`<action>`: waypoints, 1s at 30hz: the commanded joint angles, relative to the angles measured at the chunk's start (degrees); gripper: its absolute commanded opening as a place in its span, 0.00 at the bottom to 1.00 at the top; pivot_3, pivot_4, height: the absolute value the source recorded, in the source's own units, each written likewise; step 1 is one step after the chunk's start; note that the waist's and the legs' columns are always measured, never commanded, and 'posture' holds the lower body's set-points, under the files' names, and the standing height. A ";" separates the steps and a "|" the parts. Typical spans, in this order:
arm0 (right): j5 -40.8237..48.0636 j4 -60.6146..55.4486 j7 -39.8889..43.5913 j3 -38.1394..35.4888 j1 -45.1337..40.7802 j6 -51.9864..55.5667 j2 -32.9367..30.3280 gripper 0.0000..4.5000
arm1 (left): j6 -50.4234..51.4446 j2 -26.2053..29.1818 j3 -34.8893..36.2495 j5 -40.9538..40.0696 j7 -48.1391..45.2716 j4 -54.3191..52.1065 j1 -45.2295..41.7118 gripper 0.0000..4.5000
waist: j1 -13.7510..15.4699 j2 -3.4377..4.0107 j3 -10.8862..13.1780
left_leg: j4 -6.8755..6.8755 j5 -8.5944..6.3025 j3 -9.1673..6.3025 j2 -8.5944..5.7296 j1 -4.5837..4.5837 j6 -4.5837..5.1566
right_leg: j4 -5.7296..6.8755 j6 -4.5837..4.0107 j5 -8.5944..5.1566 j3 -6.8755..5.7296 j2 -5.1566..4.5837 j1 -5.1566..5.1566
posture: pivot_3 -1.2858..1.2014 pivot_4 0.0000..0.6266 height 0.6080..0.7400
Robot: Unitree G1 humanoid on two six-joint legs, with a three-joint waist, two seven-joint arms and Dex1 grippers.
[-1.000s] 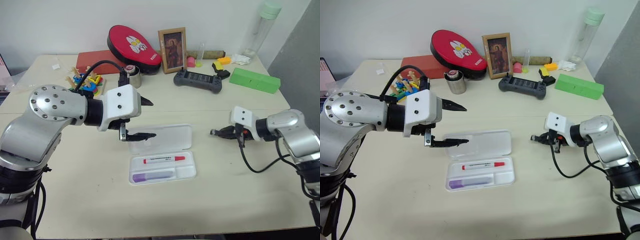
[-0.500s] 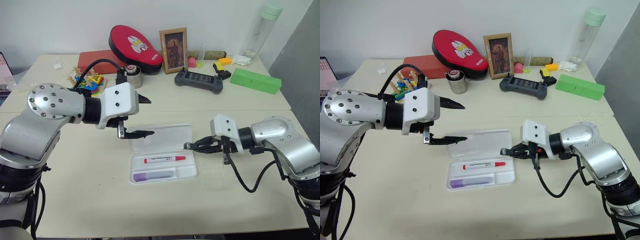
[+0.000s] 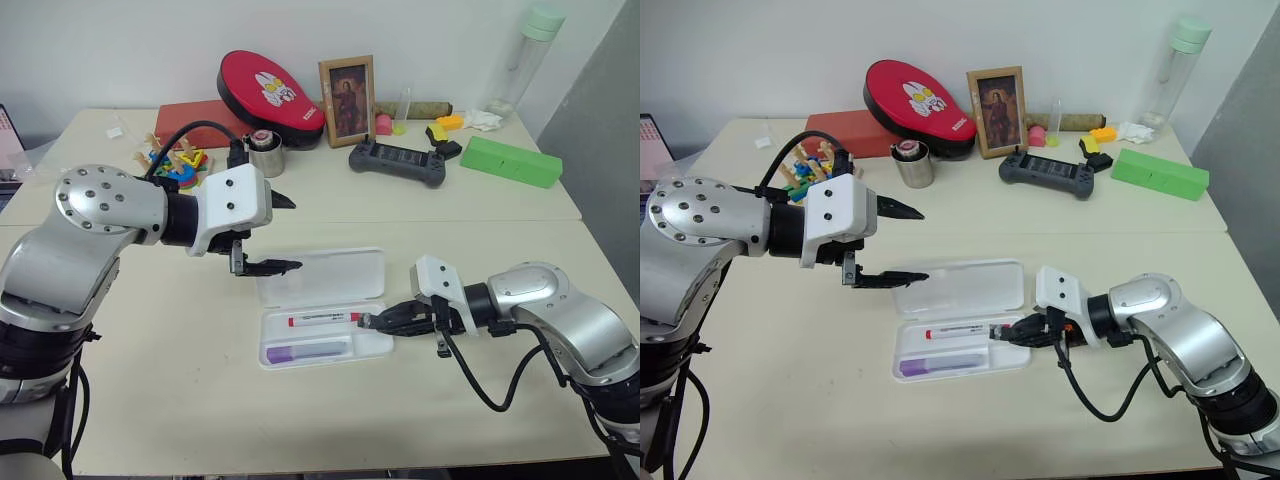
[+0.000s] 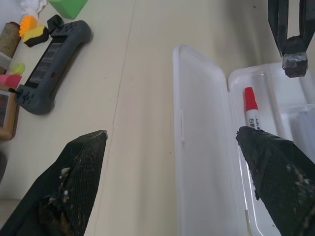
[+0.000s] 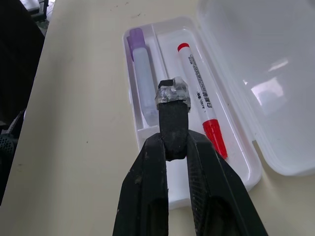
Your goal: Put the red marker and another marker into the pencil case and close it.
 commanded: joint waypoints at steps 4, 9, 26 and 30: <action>-0.79 -0.57 -0.98 2.63 0.41 -1.91 0.05 0.05 | -1.00 -0.68 0.18 0.13 -1.06 0.54 -2.51 1.00 | -0.04 0.00 0.00 | 0.00 0.00 0.00 0.00 0.00 0.00 | 0.00 0.00 0.00 0.00 0.00 0.00 | 0.52 0.24 1.00; -2.04 0.43 -2.13 5.01 0.15 -2.65 1.02 0.05 | -1.08 -0.86 -0.18 0.61 -1.57 1.17 -3.15 1.00 | -0.04 0.00 0.00 | 0.00 0.00 0.00 0.00 0.00 0.00 | 0.00 0.00 0.00 0.00 0.00 0.00 | 0.52 0.24 1.00; -5.52 4.69 -1.60 7.31 -1.70 -5.67 1.26 0.05 | -0.51 -0.46 0.23 0.78 -2.29 0.89 -3.19 1.00 | -0.04 0.00 0.00 | 0.01 0.00 -0.01 0.00 0.00 0.00 | 0.00 0.00 0.00 0.00 0.00 0.00 | 0.52 0.24 1.00; -5.35 4.62 -1.00 7.20 -1.38 -5.98 0.77 0.05 | -0.30 -0.58 0.23 0.75 -2.08 0.64 -3.04 1.00 | -0.03 0.00 0.00 | 0.01 0.00 -0.01 0.00 0.00 0.00 | 0.00 0.00 0.00 0.00 0.00 0.00 | 0.52 0.24 1.00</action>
